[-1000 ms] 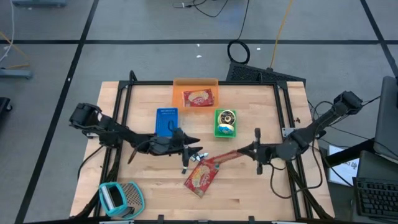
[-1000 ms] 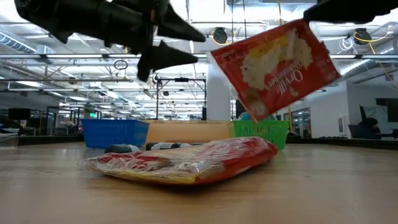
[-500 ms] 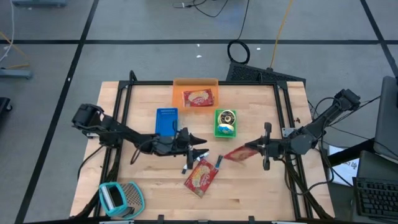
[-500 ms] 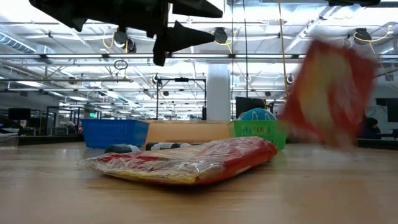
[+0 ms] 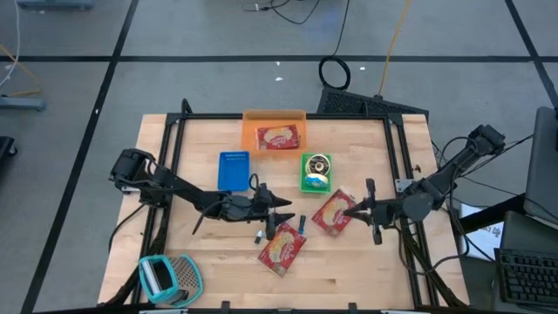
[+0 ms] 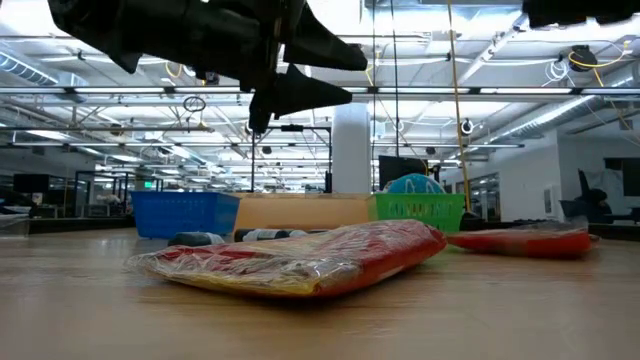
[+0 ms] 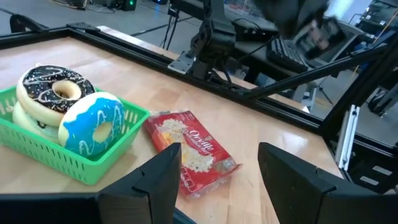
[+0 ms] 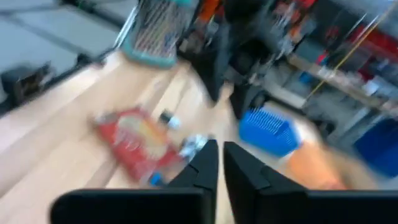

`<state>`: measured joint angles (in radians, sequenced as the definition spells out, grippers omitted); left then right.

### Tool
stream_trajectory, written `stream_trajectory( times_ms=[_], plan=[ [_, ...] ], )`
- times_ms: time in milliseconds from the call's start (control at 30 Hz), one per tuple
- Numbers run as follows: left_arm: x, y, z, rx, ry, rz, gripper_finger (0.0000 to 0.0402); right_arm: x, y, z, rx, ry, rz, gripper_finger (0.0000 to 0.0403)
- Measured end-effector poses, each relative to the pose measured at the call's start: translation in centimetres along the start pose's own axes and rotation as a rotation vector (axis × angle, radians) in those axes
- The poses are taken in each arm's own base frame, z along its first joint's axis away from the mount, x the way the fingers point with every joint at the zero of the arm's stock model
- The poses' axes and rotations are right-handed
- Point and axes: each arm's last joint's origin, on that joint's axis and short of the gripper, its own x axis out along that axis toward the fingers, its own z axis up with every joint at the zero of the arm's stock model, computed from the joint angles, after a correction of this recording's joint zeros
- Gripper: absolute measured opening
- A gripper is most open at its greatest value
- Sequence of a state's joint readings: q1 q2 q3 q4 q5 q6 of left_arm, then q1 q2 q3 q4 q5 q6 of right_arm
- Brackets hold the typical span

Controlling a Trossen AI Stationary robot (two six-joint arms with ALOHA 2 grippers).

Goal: Pick & Place Food Item
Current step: Put the right red popcorn bag into the orange bin

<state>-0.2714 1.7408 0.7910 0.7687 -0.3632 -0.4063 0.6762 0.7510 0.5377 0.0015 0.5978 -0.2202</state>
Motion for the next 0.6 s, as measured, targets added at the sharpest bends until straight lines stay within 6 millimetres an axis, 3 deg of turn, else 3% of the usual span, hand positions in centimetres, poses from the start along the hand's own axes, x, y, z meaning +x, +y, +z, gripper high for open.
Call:
stream_trajectory(
  times_ms=[133,367,467,600],
  plan=[
    [0.1,0.2,0.1,-0.018,-0.002,0.008,0.0216,0.4,0.5,-2.1,0.063,0.182,0.013,0.0091],
    [0.3,0.7,0.4,-0.054,-0.025,0.018,0.0216,0.5,1.4,-8.2,0.094,0.513,-0.046,0.0238],
    [0.3,0.9,0.5,-0.078,-0.026,0.023,0.0216,0.1,1.5,-9.5,0.138,0.619,-0.027,0.0267],
    [0.3,0.9,0.5,-0.054,-0.026,0.025,0.0216,0.0,2.1,-10.9,0.155,0.672,0.052,0.0275]
  ],
)
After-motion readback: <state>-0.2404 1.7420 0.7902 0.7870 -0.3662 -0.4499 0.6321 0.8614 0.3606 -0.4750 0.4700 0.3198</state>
